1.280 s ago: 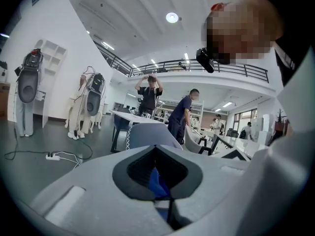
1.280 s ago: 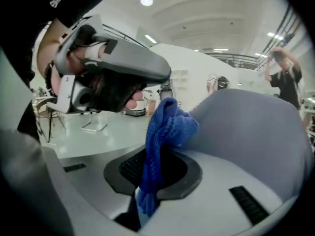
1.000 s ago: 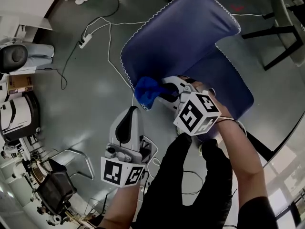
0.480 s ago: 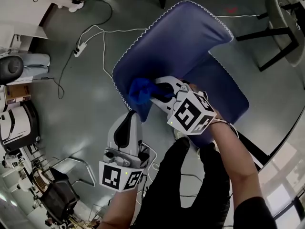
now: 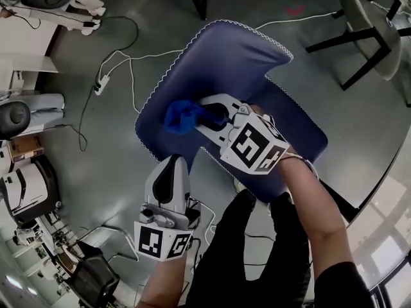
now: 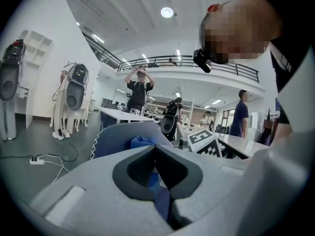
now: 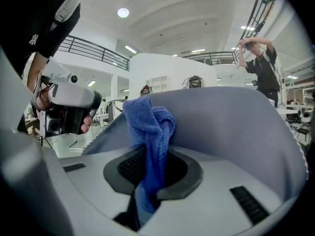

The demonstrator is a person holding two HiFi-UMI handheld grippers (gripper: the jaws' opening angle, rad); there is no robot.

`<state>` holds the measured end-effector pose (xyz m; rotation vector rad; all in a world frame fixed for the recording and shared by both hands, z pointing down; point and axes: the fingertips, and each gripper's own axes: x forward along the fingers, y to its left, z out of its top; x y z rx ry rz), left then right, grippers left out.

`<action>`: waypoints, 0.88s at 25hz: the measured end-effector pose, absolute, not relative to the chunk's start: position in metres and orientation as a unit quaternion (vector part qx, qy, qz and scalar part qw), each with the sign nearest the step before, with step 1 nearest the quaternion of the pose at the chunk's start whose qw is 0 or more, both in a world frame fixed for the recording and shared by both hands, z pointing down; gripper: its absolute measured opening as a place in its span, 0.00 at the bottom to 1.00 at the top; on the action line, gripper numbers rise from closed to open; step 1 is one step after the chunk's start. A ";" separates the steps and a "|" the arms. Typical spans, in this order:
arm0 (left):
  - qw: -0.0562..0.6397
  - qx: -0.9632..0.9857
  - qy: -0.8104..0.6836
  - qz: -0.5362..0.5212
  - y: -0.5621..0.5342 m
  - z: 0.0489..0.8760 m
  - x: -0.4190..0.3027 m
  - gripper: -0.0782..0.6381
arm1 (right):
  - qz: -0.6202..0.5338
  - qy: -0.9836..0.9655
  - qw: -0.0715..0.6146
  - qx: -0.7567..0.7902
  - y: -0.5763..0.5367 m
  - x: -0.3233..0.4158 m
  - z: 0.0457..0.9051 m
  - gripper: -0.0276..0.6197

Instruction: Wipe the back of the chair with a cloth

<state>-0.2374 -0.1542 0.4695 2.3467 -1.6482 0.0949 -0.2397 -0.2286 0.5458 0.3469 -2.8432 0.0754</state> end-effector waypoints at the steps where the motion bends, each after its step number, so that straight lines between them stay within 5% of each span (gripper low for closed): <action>1: 0.136 0.812 -0.566 0.034 -0.156 0.469 -0.235 0.12 | 0.033 -0.983 0.132 0.127 -0.234 -0.235 0.545 0.15; 22: 0.122 0.845 -0.520 0.020 -0.212 0.463 -0.171 0.12 | 0.180 -0.927 0.040 0.325 -0.347 -0.111 0.530 0.15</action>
